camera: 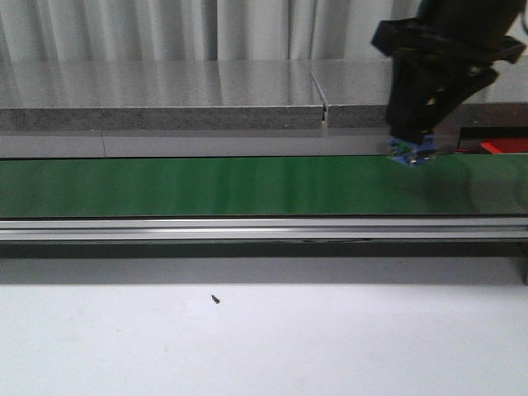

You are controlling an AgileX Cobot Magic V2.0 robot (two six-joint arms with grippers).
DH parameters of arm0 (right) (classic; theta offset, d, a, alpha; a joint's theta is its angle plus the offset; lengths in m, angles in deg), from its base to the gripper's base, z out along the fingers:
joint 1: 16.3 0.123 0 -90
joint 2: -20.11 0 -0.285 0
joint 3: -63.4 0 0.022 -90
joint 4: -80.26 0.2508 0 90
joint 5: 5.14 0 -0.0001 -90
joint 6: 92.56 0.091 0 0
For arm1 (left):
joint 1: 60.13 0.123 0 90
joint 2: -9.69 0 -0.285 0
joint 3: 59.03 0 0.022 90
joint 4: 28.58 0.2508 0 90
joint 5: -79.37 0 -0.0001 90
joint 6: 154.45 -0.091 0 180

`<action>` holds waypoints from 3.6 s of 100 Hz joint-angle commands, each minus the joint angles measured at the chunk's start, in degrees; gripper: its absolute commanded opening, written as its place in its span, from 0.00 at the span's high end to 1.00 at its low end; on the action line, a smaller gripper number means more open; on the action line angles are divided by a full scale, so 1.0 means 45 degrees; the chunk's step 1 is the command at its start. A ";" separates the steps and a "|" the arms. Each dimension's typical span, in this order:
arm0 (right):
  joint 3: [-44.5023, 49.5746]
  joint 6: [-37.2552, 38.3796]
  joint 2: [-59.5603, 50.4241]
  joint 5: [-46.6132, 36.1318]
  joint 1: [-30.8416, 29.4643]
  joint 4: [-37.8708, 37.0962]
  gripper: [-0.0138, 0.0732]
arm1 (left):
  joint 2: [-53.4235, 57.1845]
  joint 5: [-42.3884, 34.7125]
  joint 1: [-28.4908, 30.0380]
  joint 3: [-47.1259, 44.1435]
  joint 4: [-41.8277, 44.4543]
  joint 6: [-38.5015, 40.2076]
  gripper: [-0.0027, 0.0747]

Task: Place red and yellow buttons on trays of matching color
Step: 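Grasp the yellow button off the belt with the right gripper, then lower the yellow button into the yellow tray and open the right gripper, then move the left gripper over the next red button on the table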

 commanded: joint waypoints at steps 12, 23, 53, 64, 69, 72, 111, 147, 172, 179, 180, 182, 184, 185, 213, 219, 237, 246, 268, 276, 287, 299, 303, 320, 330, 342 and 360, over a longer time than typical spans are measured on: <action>0.1334 0.0098 -0.2333 -0.0686 -0.2061 0.0144 0.53 | -0.0020 -0.0922 -0.0077 0.0344 -0.0203 0.0121 0.99; 0.2239 0.0101 -0.3110 -0.0661 -0.3416 -0.0034 0.53 | -0.0020 -0.0922 -0.0077 0.0344 -0.0203 0.0121 0.99; 0.4128 0.0409 -0.4579 -0.0231 -0.6847 -0.1045 0.53 | -0.0020 -0.0922 -0.0077 0.0344 -0.0203 0.0121 0.99; 0.4446 0.0809 -0.4603 -0.0524 -0.7764 -0.1056 0.53 | -0.0020 -0.0922 -0.0077 0.0344 -0.0203 0.0121 0.99; 0.4595 0.0876 -0.4591 -0.0727 -0.8184 -0.1056 0.53 | -0.0020 -0.0922 -0.0077 0.0344 -0.0203 0.0121 0.99; 0.4693 0.0939 -0.4590 -0.0860 -0.8357 -0.1056 0.53 | -0.0020 -0.0922 -0.0077 0.0344 -0.0203 0.0121 0.99; 0.4926 0.2501 -0.3116 -0.3156 -0.9188 -0.1027 0.53 | -0.0020 -0.0922 -0.0077 0.0344 -0.0203 0.0121 0.99; 0.3896 0.2530 -0.1065 -0.3489 -0.9188 -0.0539 0.57 | -0.0020 -0.0922 -0.0077 0.0344 -0.0203 0.0121 0.99; 0.2659 0.2517 0.0157 -0.3090 -0.9188 -0.0551 0.60 | -0.0020 -0.0922 -0.0077 0.0344 -0.0203 0.0121 0.99; 0.2643 0.2517 0.0318 -0.3200 -0.9188 -0.0551 0.60 | -0.0020 -0.0922 -0.0077 0.0344 -0.0203 0.0121 0.99; 0.2643 0.2517 0.0356 -0.3200 -0.9188 -0.0551 0.60 | -0.0020 -0.0922 -0.0077 0.0344 -0.0203 0.0121 0.99; 0.2643 0.2517 0.0384 -0.3200 -0.9188 -0.0563 0.60 | -0.0020 -0.0922 -0.0077 0.0344 -0.0203 0.0121 0.99; 0.2643 0.2517 0.0418 -0.3200 -0.9201 -0.0563 0.60 | -0.0020 -0.0922 -0.0077 0.0344 -0.0203 0.0121 0.99; 0.2643 0.2517 0.0450 -0.3200 -0.9205 -0.0580 0.60 | -0.0020 -0.0922 -0.0077 0.0344 -0.0203 0.0121 0.99; 0.2643 0.2506 0.0770 -0.3321 -0.9457 -0.0619 0.50 | -0.0020 -0.0922 -0.0077 0.0344 -0.0203 0.0121 0.99; 0.2643 0.2506 0.0770 -0.3334 -0.9457 -0.0619 0.38 | -0.0020 -0.0922 -0.0077 0.0344 -0.0203 0.0121 0.99; 0.2643 0.2506 0.0754 -0.3363 -0.9457 -0.0619 0.09 | -0.0020 -0.0922 -0.0077 0.0344 -0.0203 0.0121 0.99; 0.2643 0.2506 0.0546 -0.3463 -0.9457 -0.0619 0.09 | -0.0020 -0.0922 -0.0077 0.0344 -0.0203 0.0121 0.99; 0.2665 0.2240 -0.0862 -0.3430 -0.9228 -0.0641 0.09 | -0.0020 -0.0922 -0.0077 0.0344 -0.0203 0.0121 0.99; 0.2665 0.2099 -0.1568 -0.3377 -0.8845 -0.0673 0.09 | -0.0020 -0.0922 -0.0077 0.0344 -0.0203 0.0121 0.99; 0.2682 0.1990 -0.2561 -0.3190 -0.8047 -0.0864 0.16 | -0.0020 -0.0922 -0.0077 0.0344 -0.0203 0.0121 0.99; 0.2819 0.1990 -0.3343 -0.2893 -0.7107 -0.0855 0.38 | -0.0020 -0.0922 -0.0077 0.0344 -0.0203 0.0121 0.99; 0.2900 0.1990 -0.3591 -0.2779 -0.6755 -0.0855 0.45 | -0.0020 -0.0922 -0.0077 0.0344 -0.0203 0.0121 0.99; 0.3670 0.1984 -0.4763 -0.2963 -0.5476 -0.0895 0.70 | -0.0020 -0.0922 -0.0077 0.0344 -0.0203 0.0121 0.99; 0.4080 0.1984 -0.5479 -0.3068 -0.5015 -0.0907 0.82 | -0.0020 -0.0922 -0.0077 0.0344 -0.0203 0.0121 0.99; 0.4496 0.1984 -0.6214 -0.3167 -0.4594 -0.0907 0.90 | -0.0020 -0.0922 -0.0077 0.0344 -0.0203 0.0121 0.99; 0.5481 0.1728 -0.7515 -0.3071 -0.3726 -0.0907 0.92 | -0.0020 -0.0922 -0.0077 0.0344 -0.0203 0.0121 0.99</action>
